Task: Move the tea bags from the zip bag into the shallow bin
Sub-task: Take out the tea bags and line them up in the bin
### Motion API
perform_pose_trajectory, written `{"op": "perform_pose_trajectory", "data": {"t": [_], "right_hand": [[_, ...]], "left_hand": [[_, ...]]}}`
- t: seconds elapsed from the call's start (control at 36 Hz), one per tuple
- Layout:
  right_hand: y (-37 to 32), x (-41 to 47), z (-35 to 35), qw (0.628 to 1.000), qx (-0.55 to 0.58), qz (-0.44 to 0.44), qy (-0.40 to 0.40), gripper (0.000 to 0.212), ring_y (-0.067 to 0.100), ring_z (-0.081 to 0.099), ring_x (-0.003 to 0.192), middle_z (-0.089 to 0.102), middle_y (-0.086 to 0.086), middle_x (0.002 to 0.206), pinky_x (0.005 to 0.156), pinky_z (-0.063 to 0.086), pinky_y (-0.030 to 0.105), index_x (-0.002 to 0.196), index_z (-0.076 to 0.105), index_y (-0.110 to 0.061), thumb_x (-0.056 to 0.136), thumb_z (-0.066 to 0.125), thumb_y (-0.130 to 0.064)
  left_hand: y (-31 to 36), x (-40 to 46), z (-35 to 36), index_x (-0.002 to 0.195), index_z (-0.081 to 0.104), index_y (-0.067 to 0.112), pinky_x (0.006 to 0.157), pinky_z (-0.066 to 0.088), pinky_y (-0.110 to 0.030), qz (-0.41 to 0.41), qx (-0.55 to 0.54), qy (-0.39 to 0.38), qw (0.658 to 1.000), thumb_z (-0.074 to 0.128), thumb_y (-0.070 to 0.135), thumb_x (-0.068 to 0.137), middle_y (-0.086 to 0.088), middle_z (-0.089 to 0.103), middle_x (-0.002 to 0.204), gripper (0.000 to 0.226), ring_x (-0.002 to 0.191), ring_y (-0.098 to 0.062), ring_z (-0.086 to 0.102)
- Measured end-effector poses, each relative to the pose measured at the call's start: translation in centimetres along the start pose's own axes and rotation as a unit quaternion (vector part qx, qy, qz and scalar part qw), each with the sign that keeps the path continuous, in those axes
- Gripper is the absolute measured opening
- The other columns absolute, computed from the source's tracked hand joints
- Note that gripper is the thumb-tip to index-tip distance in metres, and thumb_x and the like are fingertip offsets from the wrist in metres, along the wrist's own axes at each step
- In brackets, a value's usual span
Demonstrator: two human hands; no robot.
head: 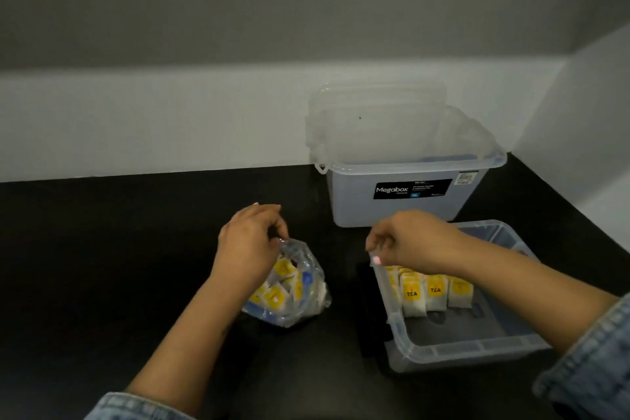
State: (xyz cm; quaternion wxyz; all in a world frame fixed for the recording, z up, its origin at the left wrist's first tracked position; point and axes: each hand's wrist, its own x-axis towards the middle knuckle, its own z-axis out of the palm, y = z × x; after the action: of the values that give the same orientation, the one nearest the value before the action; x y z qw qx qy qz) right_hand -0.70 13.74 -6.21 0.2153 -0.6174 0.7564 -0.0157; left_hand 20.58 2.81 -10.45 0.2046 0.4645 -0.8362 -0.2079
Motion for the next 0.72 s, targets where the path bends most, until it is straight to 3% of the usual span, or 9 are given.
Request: {"op": "perform_pose_trajectory", "data": {"t": [0.08,0.14,0.25,0.33,0.42,0.5,0.58,0.72], "right_hand": [[-3.2,1.1,0.9,0.999,0.026,-0.029,0.026,0.016,0.007,0.062,0.088,0.065,-0.013,0.087,0.083,0.051,0.029,0.101,0.068,-0.03,0.086,0.067,-0.032],[-5.2,1.9,1.6,0.997,0.033,-0.041,0.056,0.013,0.008,0.063,0.087,0.065,-0.012,0.086,0.083,0.053,0.03,0.1,0.069,-0.029,0.088,0.065,-0.03],[-9.0,3.6,3.1,0.996,0.044,-0.058,0.046,0.017,0.009,0.063,0.086,0.067,-0.01,0.093,0.081,0.055,0.031,0.102,0.07,-0.031,0.09,0.061,-0.025],[-11.1,5.3,5.6,0.999,-0.004,-0.045,-0.001,0.02,0.012,0.063,0.085,0.066,-0.005,0.099,0.075,0.055,0.031,0.107,0.069,-0.027,0.09,0.061,-0.026],[-12.4,6.8,8.0,0.998,-0.068,-0.009,0.005,0.02,0.013,0.059,0.077,0.062,-0.001,0.088,0.062,0.047,0.027,0.101,0.067,-0.016,0.088,0.062,-0.03],[-13.1,8.1,9.6,0.994,-0.105,0.023,0.01,0.023,0.02,0.062,0.091,0.064,0.005,0.101,0.073,0.048,0.031,0.104,0.064,-0.011,0.089,0.061,-0.028],[-13.8,9.3,10.3,0.989,-0.132,0.05,-0.051,0.033,0.023,0.059,0.105,0.061,0.008,0.113,0.087,0.047,0.035,0.114,0.06,-0.01,0.089,0.062,-0.032],[-14.4,10.5,10.8,0.978,-0.17,0.061,-0.099,0.039,0.024,0.057,0.11,0.058,0.01,0.12,0.089,0.046,0.037,0.121,0.055,-0.011,0.087,0.066,-0.026]], "left_hand": [[-1.9,-0.5,-0.8,0.091,0.054,0.03,0.096,0.044,-0.031,-0.083,0.022,-0.016,0.996,0.067,0.009,0.08,0.007,0.052,0.127,0.027,0.122,-0.013,0.045],[-3.0,-0.9,-1.0,0.111,0.049,0.03,0.084,0.051,-0.031,-0.137,0.025,-0.033,0.99,0.071,0.015,0.079,0.006,0.052,0.117,0.042,0.106,-0.013,0.052],[-4.8,-1.6,-1.0,0.135,0.038,0.028,0.086,0.052,-0.036,-0.183,0.034,-0.064,0.98,0.069,0.023,0.081,0.003,0.05,0.129,0.063,0.112,-0.016,0.053],[-5.4,-2.0,-0.9,0.137,0.036,0.028,0.083,0.052,-0.032,-0.198,0.022,-0.071,0.977,0.066,0.024,0.083,0.004,0.051,0.13,0.062,0.11,-0.013,0.055],[-5.4,-2.1,-0.7,0.136,0.037,0.027,0.08,0.053,-0.03,-0.201,0.009,-0.065,0.977,0.063,0.023,0.085,0.006,0.056,0.12,0.057,0.097,-0.009,0.058],[-5.4,-2.2,-0.6,0.135,0.038,0.026,0.07,0.052,-0.026,-0.195,0.0,-0.06,0.979,0.061,0.022,0.086,0.007,0.058,0.107,0.055,0.085,-0.006,0.058],[-5.4,-2.4,-0.6,0.135,0.038,0.027,0.064,0.047,-0.022,-0.184,0.0,-0.057,0.981,0.061,0.02,0.086,0.008,0.058,0.108,0.055,0.082,-0.005,0.057],[-5.5,-2.4,-0.7,0.135,0.037,0.028,0.059,0.044,-0.018,-0.179,-0.004,-0.061,0.982,0.063,0.019,0.085,0.008,0.057,0.11,0.057,0.08,-0.004,0.057]]}}
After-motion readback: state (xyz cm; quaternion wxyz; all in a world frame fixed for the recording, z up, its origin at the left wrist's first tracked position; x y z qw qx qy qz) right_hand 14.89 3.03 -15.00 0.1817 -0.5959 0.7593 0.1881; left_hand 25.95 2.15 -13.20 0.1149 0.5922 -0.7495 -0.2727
